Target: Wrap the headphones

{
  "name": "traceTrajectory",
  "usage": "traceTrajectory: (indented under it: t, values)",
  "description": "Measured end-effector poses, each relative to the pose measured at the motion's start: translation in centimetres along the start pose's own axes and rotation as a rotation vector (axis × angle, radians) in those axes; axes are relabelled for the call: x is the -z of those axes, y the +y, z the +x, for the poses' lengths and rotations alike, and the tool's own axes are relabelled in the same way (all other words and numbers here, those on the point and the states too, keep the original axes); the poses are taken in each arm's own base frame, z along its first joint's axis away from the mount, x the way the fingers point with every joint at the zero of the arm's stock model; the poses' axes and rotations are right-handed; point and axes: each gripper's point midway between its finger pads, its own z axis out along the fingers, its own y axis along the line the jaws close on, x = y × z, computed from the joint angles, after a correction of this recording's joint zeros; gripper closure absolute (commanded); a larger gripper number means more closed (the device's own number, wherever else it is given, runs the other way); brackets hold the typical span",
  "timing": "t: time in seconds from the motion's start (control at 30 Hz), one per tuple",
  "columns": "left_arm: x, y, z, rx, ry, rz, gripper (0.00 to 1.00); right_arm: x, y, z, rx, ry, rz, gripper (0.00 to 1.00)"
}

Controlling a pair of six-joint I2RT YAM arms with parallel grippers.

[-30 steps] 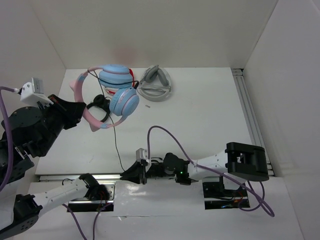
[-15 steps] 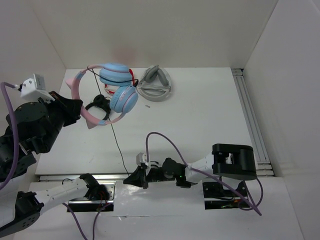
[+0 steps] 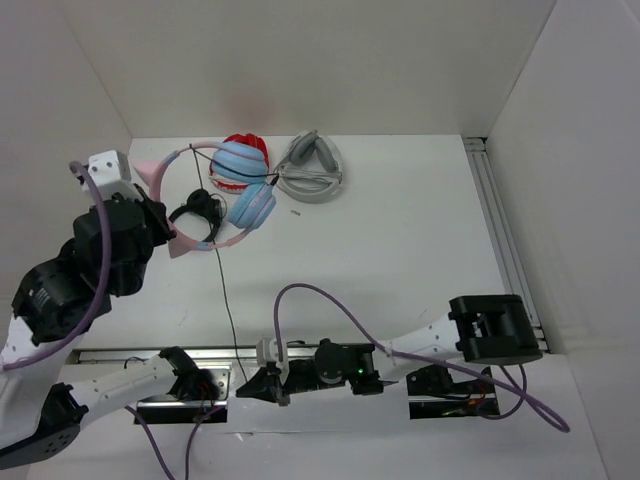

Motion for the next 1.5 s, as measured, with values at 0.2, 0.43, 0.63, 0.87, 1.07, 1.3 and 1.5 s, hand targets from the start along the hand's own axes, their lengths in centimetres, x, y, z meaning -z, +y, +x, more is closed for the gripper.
traceTrajectory:
  t: [0.2,0.43,0.63,0.87,1.07,1.3,1.5]
  values:
    - [-2.0,0.7,2.4,-0.087,-0.025,-0.071,1.00,1.4,0.3,-2.8,0.070,0.050,0.034,1.00]
    - [-3.6,1.2,6.7,-0.203,0.007,-0.066,1.00,2.0,-0.7,-6.3,0.156,0.122,0.102,1.00]
    - [-4.0,0.7,9.5,-0.306,0.071,0.003,1.00,3.0,-1.7,-9.9,0.242,0.228,0.174,1.00]
    - [-4.6,-0.3,11.6,-0.366,0.128,0.039,1.00,6.0,-2.8,-17.0,0.332,0.253,0.276,1.00]
    - [-5.8,-1.4,13.6,-0.340,0.221,0.019,1.00,7.5,-2.5,-20.5,0.344,0.213,0.287,1.00]
    - [-6.7,-1.8,8.9,-0.147,0.201,-0.133,1.00,6.2,-2.0,-14.5,0.337,0.336,0.215,1.00]
    - [-7.6,-0.9,6.7,-0.018,0.182,-0.229,1.00,4.9,0.0,-10.5,0.349,0.414,0.150,1.00]
